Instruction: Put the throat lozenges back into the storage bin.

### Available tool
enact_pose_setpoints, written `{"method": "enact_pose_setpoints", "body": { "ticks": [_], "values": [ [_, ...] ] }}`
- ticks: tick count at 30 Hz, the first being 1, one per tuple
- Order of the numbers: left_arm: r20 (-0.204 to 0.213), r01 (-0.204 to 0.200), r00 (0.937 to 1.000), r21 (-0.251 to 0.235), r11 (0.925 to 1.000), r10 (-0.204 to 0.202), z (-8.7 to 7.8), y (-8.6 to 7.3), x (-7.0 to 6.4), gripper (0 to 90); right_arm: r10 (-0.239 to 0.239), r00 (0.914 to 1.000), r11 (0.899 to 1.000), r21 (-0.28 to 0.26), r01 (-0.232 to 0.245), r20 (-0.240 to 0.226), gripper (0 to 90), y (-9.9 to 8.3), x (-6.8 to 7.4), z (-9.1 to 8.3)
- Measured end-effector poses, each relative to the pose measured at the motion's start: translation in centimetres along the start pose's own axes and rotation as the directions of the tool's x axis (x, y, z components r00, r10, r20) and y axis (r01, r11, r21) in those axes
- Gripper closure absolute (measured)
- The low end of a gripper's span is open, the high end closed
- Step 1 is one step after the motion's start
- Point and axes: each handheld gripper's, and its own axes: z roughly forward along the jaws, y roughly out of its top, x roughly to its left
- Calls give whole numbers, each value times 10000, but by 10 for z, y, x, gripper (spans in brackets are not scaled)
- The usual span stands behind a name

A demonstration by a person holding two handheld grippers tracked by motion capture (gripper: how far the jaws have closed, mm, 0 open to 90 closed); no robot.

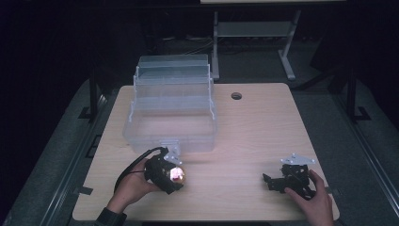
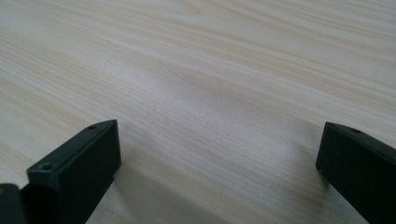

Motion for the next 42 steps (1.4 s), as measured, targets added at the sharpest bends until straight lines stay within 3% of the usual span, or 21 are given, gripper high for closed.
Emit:
{"method": "enact_pose_setpoints", "body": {
  "ticks": [23,42],
  "values": [
    [-18,-127,9999,-137,9998,127,-15,12,4,196,-1,10000,10000,-1,1,-1,0,0,0,0],
    [-43,7,10000,-262,9997,-8,-25,20,12,196,0,10000,10000,1,0,-1,0,0,0,0]
  ]
}}
